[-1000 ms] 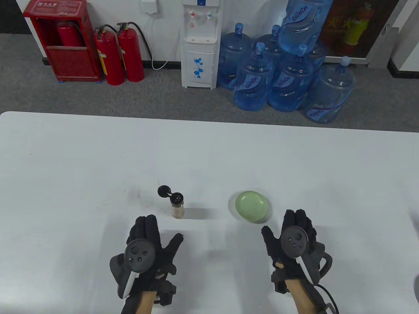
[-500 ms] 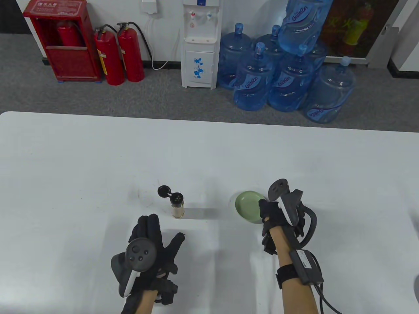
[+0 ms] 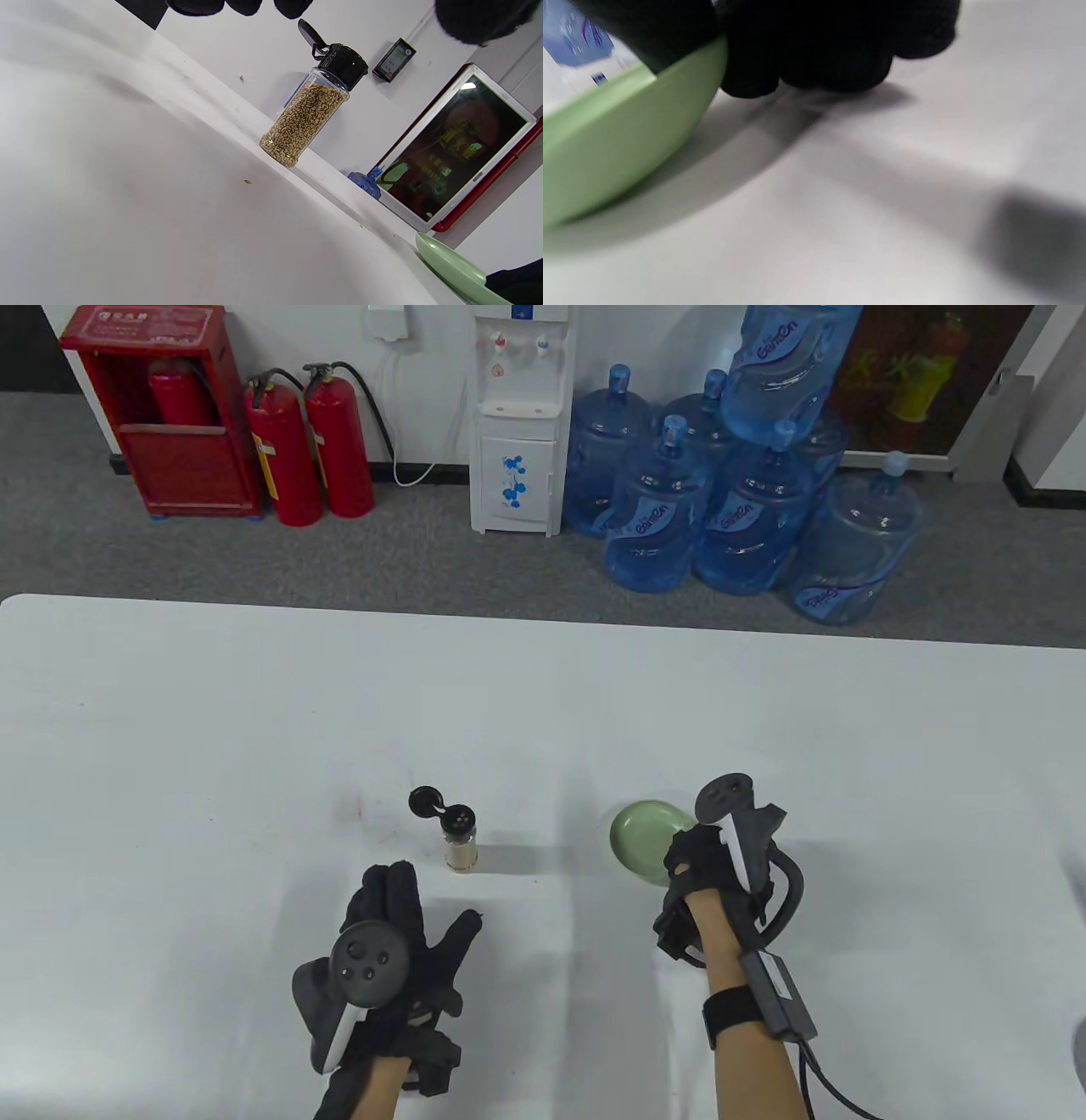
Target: Hold seasoning dish and receive white sesame seeds shaken from seasoning bottle
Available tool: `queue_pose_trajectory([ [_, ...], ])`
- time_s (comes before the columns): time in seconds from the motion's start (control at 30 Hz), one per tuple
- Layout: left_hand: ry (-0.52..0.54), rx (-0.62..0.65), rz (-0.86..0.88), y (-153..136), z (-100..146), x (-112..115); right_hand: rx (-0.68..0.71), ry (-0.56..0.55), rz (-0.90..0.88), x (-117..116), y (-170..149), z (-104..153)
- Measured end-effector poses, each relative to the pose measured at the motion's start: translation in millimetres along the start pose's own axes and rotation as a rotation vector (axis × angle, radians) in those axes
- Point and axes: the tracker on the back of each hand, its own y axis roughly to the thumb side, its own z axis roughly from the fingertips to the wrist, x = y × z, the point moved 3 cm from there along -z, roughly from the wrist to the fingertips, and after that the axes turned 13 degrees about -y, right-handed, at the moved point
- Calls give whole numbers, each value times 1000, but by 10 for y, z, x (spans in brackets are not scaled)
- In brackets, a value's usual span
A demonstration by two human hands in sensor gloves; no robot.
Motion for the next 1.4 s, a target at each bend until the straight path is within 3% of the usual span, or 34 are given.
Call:
queue_pose_trajectory([
  [0.27, 0, -5, -25, -6, -8, 16, 29, 39, -452, 292, -503, 479],
  [0.43, 1, -8, -24, -12, 10, 19, 51, -60, -451, 364, -764, 674],
  [0.57, -1, -13, -16, -27, 3, 13, -4, -29, -541, 346, -873, 660],
  [0.7, -66, -45, 38, -95, -89, 18, 8, -54, -502, 343, -882, 656],
  [0.87, -181, -126, 178, -191, -399, 71, 19, -36, -532, 362, -850, 653],
  [1.03, -248, -174, 191, -176, -730, 115, 20, -13, -556, 347, -858, 660],
  [1.23, -247, -213, 138, -98, -928, 144, 24, 5, -563, 329, -831, 674],
  [1.4, -181, -243, 111, -47, -966, 123, 37, 5, -550, 316, -797, 685],
])
